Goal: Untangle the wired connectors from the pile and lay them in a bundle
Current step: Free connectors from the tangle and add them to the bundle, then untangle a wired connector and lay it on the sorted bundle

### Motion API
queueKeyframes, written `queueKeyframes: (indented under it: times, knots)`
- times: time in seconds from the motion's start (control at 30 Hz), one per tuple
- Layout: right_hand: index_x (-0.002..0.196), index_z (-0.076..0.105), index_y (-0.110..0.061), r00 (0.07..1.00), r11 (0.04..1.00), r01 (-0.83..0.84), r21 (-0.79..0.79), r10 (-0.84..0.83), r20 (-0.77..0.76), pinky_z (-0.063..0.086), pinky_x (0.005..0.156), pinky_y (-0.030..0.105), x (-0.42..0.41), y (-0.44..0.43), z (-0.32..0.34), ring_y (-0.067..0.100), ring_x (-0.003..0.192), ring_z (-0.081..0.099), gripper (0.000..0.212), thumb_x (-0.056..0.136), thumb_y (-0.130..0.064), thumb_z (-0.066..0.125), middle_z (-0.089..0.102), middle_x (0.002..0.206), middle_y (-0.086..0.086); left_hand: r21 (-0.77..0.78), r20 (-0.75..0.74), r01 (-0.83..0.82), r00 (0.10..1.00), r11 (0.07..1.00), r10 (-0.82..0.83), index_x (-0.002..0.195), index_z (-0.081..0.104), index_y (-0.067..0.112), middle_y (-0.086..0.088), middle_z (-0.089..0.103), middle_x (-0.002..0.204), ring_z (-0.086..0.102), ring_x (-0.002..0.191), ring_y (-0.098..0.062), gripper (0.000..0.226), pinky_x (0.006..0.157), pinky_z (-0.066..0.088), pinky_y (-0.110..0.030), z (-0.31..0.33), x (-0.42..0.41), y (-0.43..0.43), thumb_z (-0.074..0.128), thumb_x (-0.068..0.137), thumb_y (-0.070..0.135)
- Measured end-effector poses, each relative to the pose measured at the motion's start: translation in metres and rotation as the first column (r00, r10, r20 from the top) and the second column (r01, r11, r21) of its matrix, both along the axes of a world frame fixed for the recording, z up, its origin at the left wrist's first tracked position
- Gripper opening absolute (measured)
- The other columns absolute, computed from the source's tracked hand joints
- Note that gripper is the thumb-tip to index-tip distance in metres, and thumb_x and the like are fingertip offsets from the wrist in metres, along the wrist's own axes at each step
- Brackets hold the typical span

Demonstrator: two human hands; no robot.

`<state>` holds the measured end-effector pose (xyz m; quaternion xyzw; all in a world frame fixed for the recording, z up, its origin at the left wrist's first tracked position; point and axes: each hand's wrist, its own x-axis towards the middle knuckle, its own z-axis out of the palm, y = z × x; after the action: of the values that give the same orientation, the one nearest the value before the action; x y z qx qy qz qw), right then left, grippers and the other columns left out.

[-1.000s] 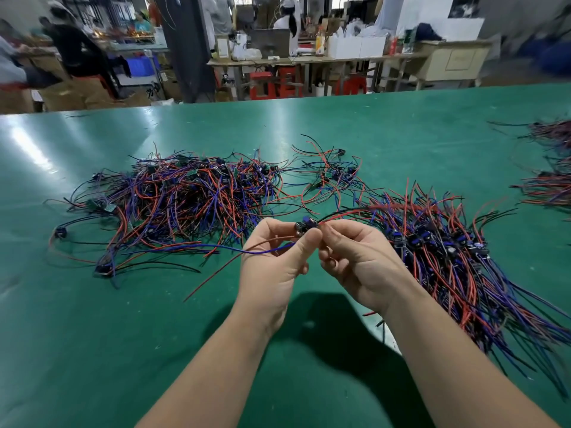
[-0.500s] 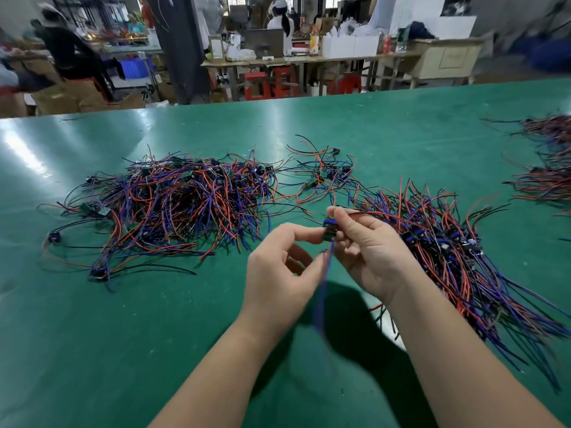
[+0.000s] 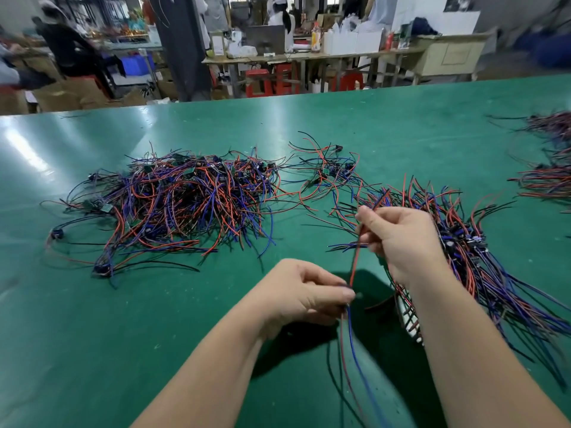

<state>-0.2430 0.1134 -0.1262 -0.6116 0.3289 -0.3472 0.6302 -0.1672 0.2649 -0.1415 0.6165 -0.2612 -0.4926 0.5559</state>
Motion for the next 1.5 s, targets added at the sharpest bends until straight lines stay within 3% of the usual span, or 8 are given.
queueKeyframes:
  times: [0.33, 0.53, 0.73, 0.83, 0.9, 1.0, 1.13, 1.5]
  knots:
    - [0.075, 0.063, -0.006, 0.976, 0.989, 0.066, 0.129, -0.091, 0.199, 0.033, 0.033, 0.014, -0.001, 0.003, 0.005, 0.01, 0.038, 0.056, 0.02, 0.09, -0.019, 0.063, 0.06, 0.059, 0.007, 0.066, -0.011, 0.256, 0.967, 0.964, -0.255, 0.068, 0.074, 0.02, -0.006, 0.072, 0.072, 0.068, 0.059, -0.012, 0.011, 0.053, 0.053, -0.02, 0.009, 0.018, 0.016, 0.081, 0.07, 0.011]
    - [0.146, 0.025, -0.01, 0.999, 0.996, 0.044, 0.072, -0.042, -0.027, 0.048, 0.046, 0.02, 0.01, 0.018, -0.004, 0.015, 0.064, 0.064, 0.058, 0.096, -0.018, 0.053, 0.05, 0.092, -0.004, 0.025, -0.129, -0.238, 0.962, 0.971, 0.239, 0.069, 0.071, 0.008, -0.008, 0.071, 0.067, 0.067, 0.055, -0.009, 0.017, 0.048, 0.051, -0.016, 0.001, 0.027, 0.005, 0.078, 0.066, 0.023]
    - [0.142, -0.033, -0.024, 0.969, 0.961, -0.101, -0.259, 0.036, -0.246, 0.056, 0.069, 0.05, 0.012, 0.047, -0.018, 0.032, 0.07, 0.067, 0.102, 0.091, -0.027, 0.056, 0.067, 0.077, 0.008, 0.025, -0.195, -0.49, 0.853, 0.872, 0.485, 0.076, 0.066, 0.004, -0.005, 0.072, 0.064, 0.07, 0.057, -0.01, 0.015, 0.047, 0.052, -0.015, -0.005, 0.036, 0.004, 0.074, 0.08, 0.017]
    - [0.148, -0.019, -0.029, 0.985, 0.945, -0.044, -0.325, -0.013, -0.172, 0.057, 0.062, 0.048, 0.01, 0.047, -0.016, 0.029, 0.062, 0.067, 0.092, 0.092, -0.029, 0.054, 0.066, 0.073, 0.01, -0.004, -0.212, -0.562, 0.809, 0.827, 0.548, 0.076, 0.063, 0.003, -0.004, 0.071, 0.061, 0.069, 0.055, -0.011, 0.016, 0.045, 0.052, -0.016, -0.005, 0.037, 0.003, 0.074, 0.08, 0.014]
    - [0.146, 0.025, -0.023, 0.979, 0.96, -0.108, -0.258, 0.058, -0.194, 0.058, 0.054, 0.039, 0.008, 0.042, -0.012, 0.021, 0.054, 0.067, 0.064, 0.092, -0.035, 0.056, 0.066, 0.076, 0.014, -0.012, -0.157, -0.558, 0.821, 0.83, 0.55, 0.076, 0.063, 0.003, -0.002, 0.07, 0.058, 0.068, 0.054, -0.011, 0.015, 0.047, 0.053, -0.017, -0.007, 0.038, 0.002, 0.073, 0.082, 0.012]
    - [0.094, 0.069, -0.024, 0.922, 0.926, -0.316, -0.206, 0.249, -0.296, 0.056, 0.056, 0.03, 0.006, 0.039, -0.011, 0.018, 0.061, 0.07, 0.018, 0.082, -0.037, 0.07, 0.071, 0.081, 0.01, -0.028, -0.086, -0.488, 0.871, 0.872, 0.484, 0.078, 0.065, 0.004, -0.002, 0.068, 0.059, 0.067, 0.054, -0.009, 0.013, 0.052, 0.055, -0.018, -0.01, 0.036, -0.001, 0.072, 0.082, 0.013]
    - [0.096, 0.076, -0.022, 0.869, 0.793, -0.438, -0.423, 0.253, -0.426, 0.052, 0.07, 0.026, 0.004, 0.043, -0.015, 0.0, 0.071, 0.064, 0.027, 0.072, -0.035, 0.079, 0.074, 0.078, -0.007, -0.088, -0.043, -0.385, 0.923, 0.919, 0.383, 0.071, 0.07, 0.008, -0.005, 0.066, 0.062, 0.062, 0.054, -0.009, 0.021, 0.054, 0.056, -0.02, -0.008, 0.029, -0.001, 0.069, 0.085, 0.024]
    - [0.102, 0.074, -0.015, 0.999, 0.789, -0.044, -0.613, 0.017, -0.05, 0.054, 0.073, 0.019, -0.004, 0.031, 0.041, 0.001, 0.069, 0.063, 0.028, 0.075, -0.011, 0.078, 0.073, 0.087, -0.005, -0.178, -0.079, -0.29, 0.957, 0.94, 0.28, 0.1, 0.068, 0.015, -0.005, 0.075, 0.094, 0.072, 0.07, -0.018, 0.034, 0.061, 0.058, -0.026, 0.01, 0.026, 0.005, 0.051, 0.093, 0.043]
